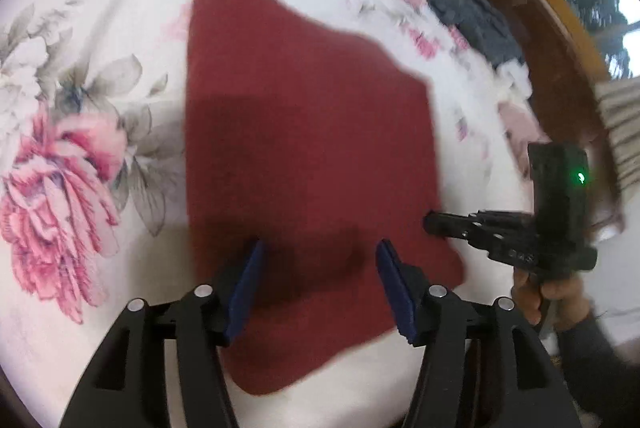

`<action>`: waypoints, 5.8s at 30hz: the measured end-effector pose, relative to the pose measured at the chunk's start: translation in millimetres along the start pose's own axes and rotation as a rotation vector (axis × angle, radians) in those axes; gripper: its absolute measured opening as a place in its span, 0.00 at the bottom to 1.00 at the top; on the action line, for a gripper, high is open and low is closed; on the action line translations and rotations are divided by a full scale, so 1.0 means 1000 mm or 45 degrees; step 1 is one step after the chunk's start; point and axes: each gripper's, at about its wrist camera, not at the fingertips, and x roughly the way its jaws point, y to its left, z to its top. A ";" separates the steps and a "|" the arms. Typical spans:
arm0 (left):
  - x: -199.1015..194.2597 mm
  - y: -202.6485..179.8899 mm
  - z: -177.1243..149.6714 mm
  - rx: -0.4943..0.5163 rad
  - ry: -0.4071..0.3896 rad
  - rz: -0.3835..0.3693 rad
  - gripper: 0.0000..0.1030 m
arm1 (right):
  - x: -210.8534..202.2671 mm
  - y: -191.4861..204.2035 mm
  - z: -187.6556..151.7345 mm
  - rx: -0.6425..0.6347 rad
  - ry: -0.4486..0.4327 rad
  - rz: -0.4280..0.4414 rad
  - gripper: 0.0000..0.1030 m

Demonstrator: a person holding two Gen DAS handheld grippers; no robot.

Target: Fold small clothes

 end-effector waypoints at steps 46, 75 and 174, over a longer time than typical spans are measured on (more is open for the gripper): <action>-0.326 -0.221 -0.212 0.237 -0.504 0.712 0.87 | -0.303 0.254 -0.219 -0.062 -0.649 -0.633 0.97; -0.326 -0.196 -0.228 0.140 -0.460 0.691 0.87 | -0.288 0.276 -0.232 -0.076 -0.617 -0.639 0.97; -0.314 -0.192 -0.209 0.185 -0.406 0.705 0.87 | -0.280 0.266 -0.223 -0.043 -0.647 -0.624 0.97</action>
